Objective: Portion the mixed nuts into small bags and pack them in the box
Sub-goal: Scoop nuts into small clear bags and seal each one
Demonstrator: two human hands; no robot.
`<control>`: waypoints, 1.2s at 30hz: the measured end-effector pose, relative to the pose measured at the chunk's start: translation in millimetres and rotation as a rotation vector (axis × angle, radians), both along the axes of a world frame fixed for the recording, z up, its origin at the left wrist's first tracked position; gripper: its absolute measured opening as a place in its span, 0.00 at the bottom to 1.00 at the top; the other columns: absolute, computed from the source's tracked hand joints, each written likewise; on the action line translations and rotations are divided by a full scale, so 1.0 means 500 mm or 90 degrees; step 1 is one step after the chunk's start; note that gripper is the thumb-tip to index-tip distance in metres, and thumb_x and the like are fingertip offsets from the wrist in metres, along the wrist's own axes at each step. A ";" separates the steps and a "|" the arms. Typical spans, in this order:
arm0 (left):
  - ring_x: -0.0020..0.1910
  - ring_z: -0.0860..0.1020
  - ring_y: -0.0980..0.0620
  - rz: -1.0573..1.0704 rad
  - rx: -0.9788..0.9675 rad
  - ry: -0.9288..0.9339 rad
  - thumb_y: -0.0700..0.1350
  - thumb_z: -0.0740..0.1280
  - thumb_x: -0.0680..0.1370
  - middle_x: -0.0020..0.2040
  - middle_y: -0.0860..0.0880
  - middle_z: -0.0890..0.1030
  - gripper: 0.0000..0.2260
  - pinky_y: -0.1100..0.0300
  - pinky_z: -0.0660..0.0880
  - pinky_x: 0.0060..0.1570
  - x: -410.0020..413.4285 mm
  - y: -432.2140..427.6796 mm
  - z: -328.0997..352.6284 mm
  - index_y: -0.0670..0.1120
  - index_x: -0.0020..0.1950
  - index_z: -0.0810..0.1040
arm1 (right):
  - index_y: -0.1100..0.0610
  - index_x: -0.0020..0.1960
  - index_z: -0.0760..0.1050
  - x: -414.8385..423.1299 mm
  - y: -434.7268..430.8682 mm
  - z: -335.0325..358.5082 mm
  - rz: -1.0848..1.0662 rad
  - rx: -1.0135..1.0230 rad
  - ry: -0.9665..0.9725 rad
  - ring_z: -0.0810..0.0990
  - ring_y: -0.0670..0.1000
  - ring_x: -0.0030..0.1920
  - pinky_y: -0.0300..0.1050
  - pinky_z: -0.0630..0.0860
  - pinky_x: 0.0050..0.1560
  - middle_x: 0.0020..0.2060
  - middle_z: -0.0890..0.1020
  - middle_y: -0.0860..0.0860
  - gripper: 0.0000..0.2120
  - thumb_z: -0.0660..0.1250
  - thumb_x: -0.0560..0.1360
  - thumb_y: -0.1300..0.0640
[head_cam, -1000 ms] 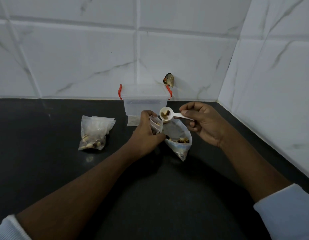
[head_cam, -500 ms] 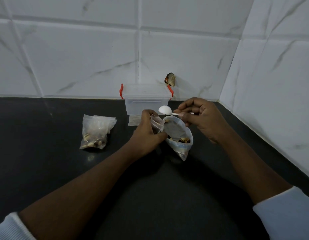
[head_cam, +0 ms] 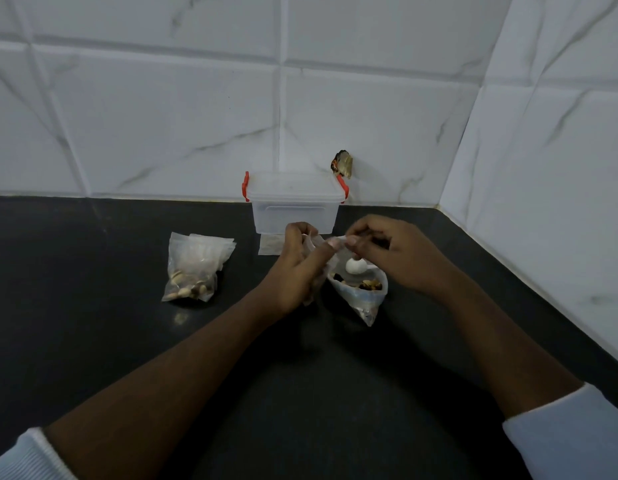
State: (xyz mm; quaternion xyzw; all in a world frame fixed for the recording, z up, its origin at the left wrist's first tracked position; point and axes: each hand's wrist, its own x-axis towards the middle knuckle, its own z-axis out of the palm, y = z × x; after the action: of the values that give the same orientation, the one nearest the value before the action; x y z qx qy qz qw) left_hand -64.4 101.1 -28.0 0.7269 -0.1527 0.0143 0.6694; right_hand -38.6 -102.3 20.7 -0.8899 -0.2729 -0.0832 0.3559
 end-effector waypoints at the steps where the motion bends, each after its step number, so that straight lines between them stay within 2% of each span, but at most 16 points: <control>1: 0.33 0.71 0.44 0.005 -0.005 0.004 0.63 0.61 0.81 0.39 0.44 0.75 0.18 0.53 0.71 0.30 0.001 -0.002 0.003 0.52 0.61 0.62 | 0.47 0.55 0.80 -0.013 0.015 0.004 0.037 0.051 0.049 0.85 0.44 0.48 0.44 0.82 0.50 0.46 0.86 0.45 0.06 0.69 0.81 0.47; 2: 0.34 0.72 0.44 0.026 -0.010 0.011 0.64 0.58 0.81 0.40 0.44 0.75 0.18 0.54 0.72 0.31 0.003 -0.003 0.006 0.52 0.61 0.62 | 0.47 0.56 0.80 -0.022 0.028 0.003 0.059 0.063 0.077 0.86 0.45 0.47 0.43 0.82 0.48 0.45 0.86 0.46 0.06 0.70 0.80 0.48; 4: 0.37 0.77 0.45 0.092 -0.042 0.031 0.64 0.53 0.84 0.41 0.45 0.78 0.18 0.55 0.77 0.35 0.007 -0.004 0.012 0.51 0.60 0.65 | 0.49 0.54 0.81 -0.023 0.046 -0.013 0.065 0.011 0.035 0.85 0.44 0.43 0.41 0.80 0.44 0.43 0.85 0.46 0.04 0.71 0.79 0.53; 7: 0.39 0.82 0.49 0.137 -0.116 0.037 0.70 0.48 0.80 0.45 0.44 0.81 0.30 0.55 0.80 0.38 0.007 0.002 0.016 0.47 0.66 0.68 | 0.53 0.50 0.82 -0.019 0.065 -0.024 0.028 0.063 -0.089 0.82 0.44 0.41 0.38 0.77 0.43 0.41 0.84 0.46 0.02 0.72 0.79 0.59; 9: 0.44 0.82 0.51 0.210 -0.194 0.043 0.70 0.46 0.79 0.51 0.44 0.81 0.33 0.55 0.79 0.42 0.013 0.014 0.020 0.45 0.67 0.70 | 0.54 0.50 0.82 -0.021 0.070 -0.019 0.024 0.106 -0.131 0.81 0.44 0.41 0.36 0.76 0.43 0.41 0.84 0.45 0.02 0.71 0.79 0.59; 12: 0.53 0.80 0.47 0.304 -0.216 0.049 0.67 0.45 0.83 0.55 0.44 0.80 0.32 0.51 0.77 0.52 0.023 0.021 0.029 0.45 0.67 0.72 | 0.53 0.52 0.84 -0.022 0.074 -0.027 0.064 -0.045 -0.131 0.80 0.41 0.44 0.34 0.74 0.44 0.44 0.84 0.43 0.05 0.71 0.79 0.59; 14: 0.52 0.79 0.47 0.326 -0.229 0.056 0.67 0.45 0.83 0.56 0.43 0.81 0.31 0.52 0.76 0.50 0.029 0.027 0.030 0.45 0.65 0.74 | 0.54 0.53 0.84 -0.023 0.077 -0.031 0.066 -0.049 -0.162 0.80 0.40 0.45 0.31 0.73 0.45 0.45 0.84 0.44 0.06 0.70 0.79 0.60; 16: 0.49 0.79 0.47 0.330 -0.243 0.064 0.67 0.45 0.83 0.54 0.44 0.82 0.32 0.53 0.76 0.47 0.031 0.035 0.034 0.44 0.64 0.75 | 0.55 0.54 0.84 -0.022 0.076 -0.027 0.060 -0.036 -0.168 0.80 0.41 0.45 0.31 0.73 0.45 0.46 0.84 0.45 0.06 0.69 0.80 0.61; 19: 0.46 0.79 0.47 0.326 -0.267 0.068 0.66 0.46 0.84 0.51 0.44 0.82 0.33 0.54 0.76 0.45 0.031 0.036 0.042 0.42 0.63 0.76 | 0.54 0.53 0.84 -0.027 0.075 -0.025 0.076 -0.081 -0.157 0.80 0.42 0.44 0.34 0.75 0.44 0.45 0.84 0.44 0.06 0.70 0.79 0.60; 22: 0.47 0.80 0.47 0.305 -0.253 0.058 0.66 0.46 0.84 0.50 0.43 0.83 0.31 0.51 0.77 0.50 0.029 0.039 0.044 0.43 0.58 0.78 | 0.55 0.53 0.83 -0.027 0.067 -0.021 0.053 -0.029 -0.180 0.80 0.42 0.44 0.33 0.74 0.44 0.45 0.83 0.45 0.05 0.69 0.79 0.60; 25: 0.48 0.82 0.45 0.288 -0.250 0.063 0.66 0.47 0.84 0.52 0.41 0.85 0.30 0.48 0.78 0.53 0.026 0.041 0.045 0.45 0.55 0.78 | 0.53 0.52 0.84 -0.032 0.070 -0.022 0.079 -0.085 -0.157 0.80 0.43 0.43 0.34 0.74 0.43 0.43 0.83 0.44 0.06 0.70 0.79 0.61; 28: 0.46 0.83 0.47 0.274 -0.246 0.056 0.66 0.47 0.84 0.51 0.41 0.85 0.30 0.51 0.79 0.49 0.024 0.041 0.047 0.44 0.55 0.77 | 0.56 0.50 0.83 -0.037 0.075 -0.026 0.052 0.006 -0.203 0.79 0.43 0.41 0.31 0.72 0.41 0.42 0.82 0.46 0.05 0.69 0.78 0.63; 31: 0.47 0.84 0.46 0.263 -0.226 0.062 0.67 0.48 0.83 0.51 0.42 0.86 0.29 0.50 0.78 0.51 0.026 0.043 0.044 0.45 0.54 0.78 | 0.53 0.50 0.82 -0.038 0.080 -0.030 0.078 -0.070 -0.169 0.79 0.41 0.41 0.31 0.70 0.42 0.42 0.82 0.44 0.05 0.69 0.78 0.62; 34: 0.49 0.84 0.45 0.203 -0.185 0.084 0.67 0.52 0.83 0.51 0.43 0.87 0.28 0.49 0.77 0.52 0.026 0.049 0.048 0.46 0.54 0.79 | 0.55 0.49 0.83 -0.037 0.078 -0.025 0.058 0.003 -0.188 0.79 0.43 0.40 0.33 0.73 0.41 0.41 0.83 0.46 0.05 0.70 0.78 0.63; 36: 0.49 0.84 0.45 0.145 -0.145 0.089 0.67 0.54 0.82 0.52 0.42 0.87 0.27 0.47 0.77 0.53 0.024 0.054 0.051 0.46 0.57 0.78 | 0.55 0.50 0.84 -0.036 0.073 -0.019 0.072 -0.035 -0.135 0.81 0.43 0.41 0.36 0.75 0.43 0.42 0.84 0.45 0.05 0.70 0.78 0.62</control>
State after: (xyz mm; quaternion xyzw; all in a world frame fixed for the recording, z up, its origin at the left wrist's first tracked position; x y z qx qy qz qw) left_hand -52.2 128.0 -2.3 0.6581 -0.0197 0.0565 0.7506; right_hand -56.7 -65.9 11.3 -0.8685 -0.3613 -0.1493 0.3047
